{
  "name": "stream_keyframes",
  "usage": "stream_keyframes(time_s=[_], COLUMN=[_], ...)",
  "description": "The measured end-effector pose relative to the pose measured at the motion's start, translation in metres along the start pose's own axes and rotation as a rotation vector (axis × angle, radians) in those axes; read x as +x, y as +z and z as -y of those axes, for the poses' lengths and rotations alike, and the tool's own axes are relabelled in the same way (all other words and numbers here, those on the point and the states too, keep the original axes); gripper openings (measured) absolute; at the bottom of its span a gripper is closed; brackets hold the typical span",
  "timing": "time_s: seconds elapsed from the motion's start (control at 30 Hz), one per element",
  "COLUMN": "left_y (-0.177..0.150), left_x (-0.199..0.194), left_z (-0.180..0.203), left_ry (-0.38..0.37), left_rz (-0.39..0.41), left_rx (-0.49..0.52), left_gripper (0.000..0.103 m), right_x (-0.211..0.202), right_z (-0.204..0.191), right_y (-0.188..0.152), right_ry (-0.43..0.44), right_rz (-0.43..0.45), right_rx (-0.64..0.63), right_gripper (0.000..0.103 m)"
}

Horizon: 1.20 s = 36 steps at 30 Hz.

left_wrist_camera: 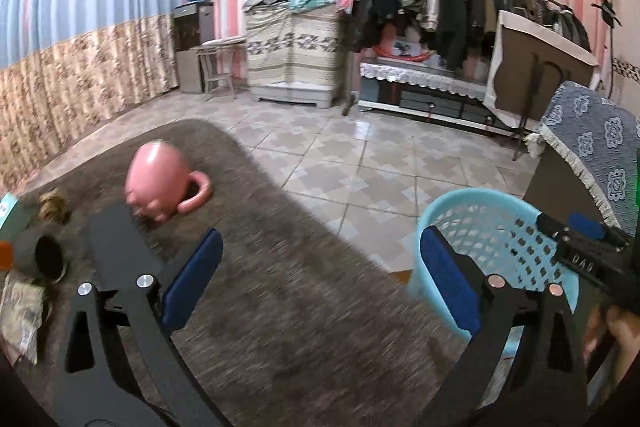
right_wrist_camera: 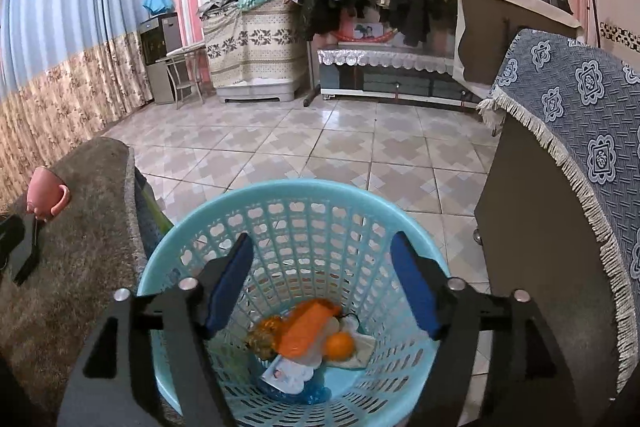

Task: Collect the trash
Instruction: 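Carry paper bag and orange over the blue basket and open both tools to drop them, then move the left tool back to the rug and grasp the printed snack wrapper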

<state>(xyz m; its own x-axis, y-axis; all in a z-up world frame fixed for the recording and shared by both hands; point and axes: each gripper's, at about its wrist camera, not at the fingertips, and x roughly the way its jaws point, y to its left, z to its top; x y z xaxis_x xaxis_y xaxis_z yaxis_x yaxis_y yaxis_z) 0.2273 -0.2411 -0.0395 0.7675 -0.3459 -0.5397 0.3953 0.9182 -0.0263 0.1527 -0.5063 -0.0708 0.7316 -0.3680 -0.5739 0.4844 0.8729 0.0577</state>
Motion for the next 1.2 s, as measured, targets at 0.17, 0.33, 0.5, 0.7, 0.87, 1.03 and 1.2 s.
stream_keyframes(time_s=[0.17,0.33,0.5,0.7,0.87,1.03,1.2], left_y=[-0.016,-0.031,-0.047,-0.070,-0.079,-0.087,-0.098], left_x=[-0.021,-0.051,-0.072,-0.090,-0.092,-0.075,-0.056], left_z=[-0.044,-0.104,-0.169,-0.259,-0.305,-0.336,-0.337], left_ry=[0.081,0.188,0.312,0.443,0.478,0.449,0.445], left_rz=[-0.018,-0.024,-0.039,-0.072,-0.095,-0.149,-0.209], left_rx=[-0.035,-0.082,-0.107,-0.205,-0.236,-0.283,-0.229], left_gripper=[0.096,0.096,0.096,0.096,0.096,0.095,0.092], right_x=[-0.009,-0.012,-0.014,-0.027,-0.023,-0.024,-0.020], right_z=[-0.015,-0.036,-0.060,-0.084,-0.109,-0.121,-0.125], right_y=[-0.006,-0.013,-0.019,-0.019,-0.029,-0.034,-0.036], right_ry=[-0.014,0.027,0.065,0.131,0.153,0.174,0.180], right_rz=[0.036,0.022,0.003,0.010,-0.023,-0.042,-0.059], right_rx=[-0.045,-0.071,-0.112,-0.087,-0.157,-0.176,-0.173], right_gripper=[0.089,0.090,0.090,0.090,0.090,0.090,0.090])
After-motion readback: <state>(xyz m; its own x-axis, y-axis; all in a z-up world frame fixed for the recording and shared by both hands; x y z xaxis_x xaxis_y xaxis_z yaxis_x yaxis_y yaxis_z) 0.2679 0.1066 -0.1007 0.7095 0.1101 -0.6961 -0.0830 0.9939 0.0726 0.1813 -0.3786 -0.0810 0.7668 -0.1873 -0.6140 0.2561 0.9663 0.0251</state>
